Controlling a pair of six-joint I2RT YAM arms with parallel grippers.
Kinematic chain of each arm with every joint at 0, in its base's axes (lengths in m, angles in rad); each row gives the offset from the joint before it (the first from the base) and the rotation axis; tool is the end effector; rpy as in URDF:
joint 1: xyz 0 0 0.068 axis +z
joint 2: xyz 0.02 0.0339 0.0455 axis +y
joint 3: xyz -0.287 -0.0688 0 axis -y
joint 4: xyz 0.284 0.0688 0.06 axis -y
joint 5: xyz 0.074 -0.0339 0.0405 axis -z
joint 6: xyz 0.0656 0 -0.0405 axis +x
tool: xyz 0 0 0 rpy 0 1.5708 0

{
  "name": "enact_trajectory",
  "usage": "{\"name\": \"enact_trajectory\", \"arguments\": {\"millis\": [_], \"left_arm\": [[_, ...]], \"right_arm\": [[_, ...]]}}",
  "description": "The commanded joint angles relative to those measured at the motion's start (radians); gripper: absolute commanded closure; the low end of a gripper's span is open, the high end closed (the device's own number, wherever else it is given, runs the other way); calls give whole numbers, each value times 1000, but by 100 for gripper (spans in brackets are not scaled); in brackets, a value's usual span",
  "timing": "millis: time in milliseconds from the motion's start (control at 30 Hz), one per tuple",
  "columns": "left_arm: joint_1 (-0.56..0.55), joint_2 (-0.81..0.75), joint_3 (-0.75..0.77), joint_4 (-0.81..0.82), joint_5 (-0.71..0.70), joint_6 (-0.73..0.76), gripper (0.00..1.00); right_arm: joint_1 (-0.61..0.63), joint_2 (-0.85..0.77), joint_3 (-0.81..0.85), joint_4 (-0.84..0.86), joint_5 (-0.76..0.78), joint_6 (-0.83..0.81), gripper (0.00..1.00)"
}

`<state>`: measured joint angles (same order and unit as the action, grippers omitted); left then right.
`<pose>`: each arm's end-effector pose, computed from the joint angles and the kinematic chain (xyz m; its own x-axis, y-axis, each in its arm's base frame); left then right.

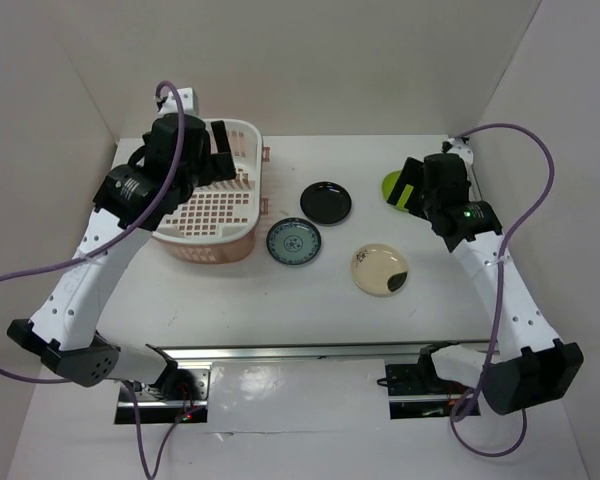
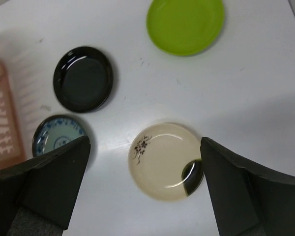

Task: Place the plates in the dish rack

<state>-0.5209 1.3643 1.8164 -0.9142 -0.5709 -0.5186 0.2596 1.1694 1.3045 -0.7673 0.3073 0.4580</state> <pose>0.2831 -0.1216 0.5148 -0.3355 -0.2884 -0.8968 -0.1924 0.9529 -0.2344 0.2867 0.0556 0.3947 -0.5162 0.2990 -0.8026 0.2446 0.9495 0.1964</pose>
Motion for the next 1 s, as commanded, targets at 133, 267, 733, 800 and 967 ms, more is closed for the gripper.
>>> {"name": "enact_trajectory", "arguments": {"millis": [133, 267, 733, 800, 967], "left_arm": [[-4, 67, 112, 98, 186, 46, 0], [-4, 127, 121, 119, 252, 13, 0], [-54, 196, 78, 218, 445, 37, 0], [-63, 217, 90, 218, 468, 37, 0], [-64, 226, 109, 218, 488, 58, 0]], "right_arm": [[-318, 19, -312, 567, -250, 56, 3], [-459, 107, -463, 772, -408, 96, 3], [-520, 555, -449, 1160, -491, 145, 10], [-508, 617, -412, 1171, -468, 145, 12], [-499, 728, -324, 1182, -456, 145, 17]]}}
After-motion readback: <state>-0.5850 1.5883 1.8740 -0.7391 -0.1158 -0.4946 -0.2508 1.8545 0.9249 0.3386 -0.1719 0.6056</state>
